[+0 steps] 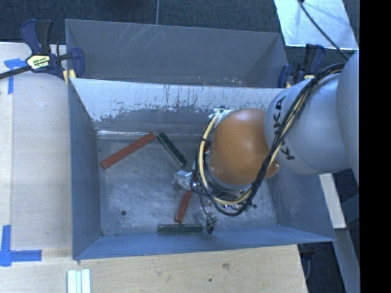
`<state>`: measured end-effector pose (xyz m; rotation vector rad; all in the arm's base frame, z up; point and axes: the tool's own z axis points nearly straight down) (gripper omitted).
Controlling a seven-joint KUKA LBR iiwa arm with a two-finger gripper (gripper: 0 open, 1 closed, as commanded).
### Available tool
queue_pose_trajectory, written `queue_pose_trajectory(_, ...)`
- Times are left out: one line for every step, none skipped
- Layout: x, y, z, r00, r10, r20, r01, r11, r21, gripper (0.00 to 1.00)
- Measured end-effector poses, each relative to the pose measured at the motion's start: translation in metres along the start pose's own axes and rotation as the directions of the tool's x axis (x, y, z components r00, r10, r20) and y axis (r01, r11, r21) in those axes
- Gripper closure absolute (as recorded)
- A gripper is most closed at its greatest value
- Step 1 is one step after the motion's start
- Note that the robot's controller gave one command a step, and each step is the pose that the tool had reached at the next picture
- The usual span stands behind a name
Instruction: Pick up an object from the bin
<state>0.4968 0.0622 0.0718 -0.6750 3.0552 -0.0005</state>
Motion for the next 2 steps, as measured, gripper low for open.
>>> queue_pose_trajectory(0.001,0.001,0.001,1.0,0.002,-0.003,-0.002,1.0,-0.002,1.0)
queue_pose_trajectory(-0.022,0.014,-0.134,0.973,-0.233,-0.002,0.233,0.973,-0.001,1.0)
